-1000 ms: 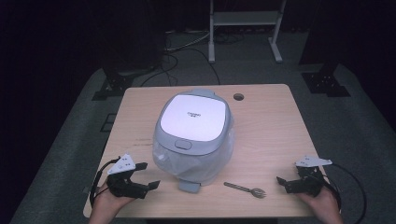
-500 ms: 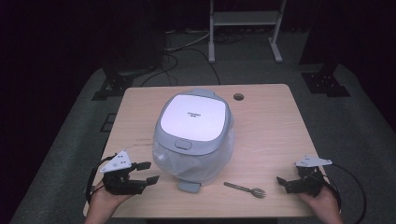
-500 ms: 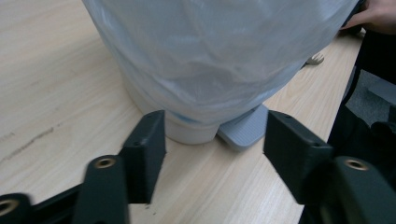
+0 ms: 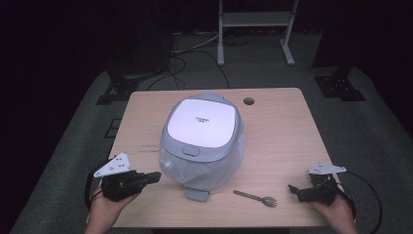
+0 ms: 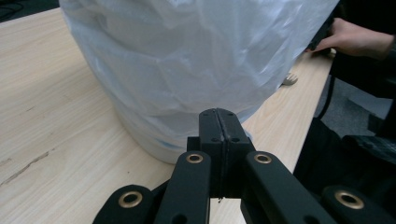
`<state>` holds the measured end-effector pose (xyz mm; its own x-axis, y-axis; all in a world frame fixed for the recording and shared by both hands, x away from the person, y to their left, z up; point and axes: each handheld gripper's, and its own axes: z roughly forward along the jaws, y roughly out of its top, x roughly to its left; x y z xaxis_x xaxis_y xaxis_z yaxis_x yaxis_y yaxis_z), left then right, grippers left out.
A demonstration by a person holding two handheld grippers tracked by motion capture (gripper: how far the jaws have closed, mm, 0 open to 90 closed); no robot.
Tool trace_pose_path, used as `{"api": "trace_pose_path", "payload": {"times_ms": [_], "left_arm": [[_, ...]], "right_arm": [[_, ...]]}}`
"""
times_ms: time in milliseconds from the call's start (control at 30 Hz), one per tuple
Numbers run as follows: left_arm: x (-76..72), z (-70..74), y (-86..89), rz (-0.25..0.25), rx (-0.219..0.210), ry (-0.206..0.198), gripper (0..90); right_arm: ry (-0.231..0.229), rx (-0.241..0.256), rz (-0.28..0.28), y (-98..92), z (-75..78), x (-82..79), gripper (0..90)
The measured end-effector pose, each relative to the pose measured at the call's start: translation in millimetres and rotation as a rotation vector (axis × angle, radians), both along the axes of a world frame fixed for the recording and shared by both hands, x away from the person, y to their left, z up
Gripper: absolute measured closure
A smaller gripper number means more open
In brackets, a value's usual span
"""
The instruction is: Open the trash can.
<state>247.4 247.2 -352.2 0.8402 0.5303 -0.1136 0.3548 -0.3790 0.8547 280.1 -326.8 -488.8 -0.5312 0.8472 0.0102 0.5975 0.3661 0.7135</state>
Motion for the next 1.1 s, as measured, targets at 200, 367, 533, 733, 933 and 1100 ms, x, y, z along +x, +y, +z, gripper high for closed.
{"api": "trace_pose_path", "payload": {"times_ms": [200,367,533,733,933,1100], "left_arm": [[-0.7,10.7,0.4,-0.017,-0.033,-0.013,90.0],[-1.3,23.3,-1.0,-0.033,-0.049,-0.032,90.0],[-0.6,37.1,-4.0,-0.052,-0.069,-0.056,90.0],[2.7,52.0,-8.2,-0.070,-0.085,-0.070,90.0],[6.2,65.5,-14.5,-0.089,-0.095,-0.091,89.9],[10.3,73.4,-22.0,-0.109,-0.104,-0.100,89.9]], "right_arm": [[0.000,0.000,0.000,0.0,0.0,0.0,0.8],[0.000,0.000,0.000,0.0,0.0,0.0,0.8],[0.000,0.000,0.000,0.0,0.0,0.0,0.8],[0.000,0.000,0.000,0.0,0.0,0.0,0.8],[0.001,0.001,0.000,0.0,0.0,0.0,0.8],[0.000,0.001,0.000,0.0,0.0,0.0,0.8]]}}
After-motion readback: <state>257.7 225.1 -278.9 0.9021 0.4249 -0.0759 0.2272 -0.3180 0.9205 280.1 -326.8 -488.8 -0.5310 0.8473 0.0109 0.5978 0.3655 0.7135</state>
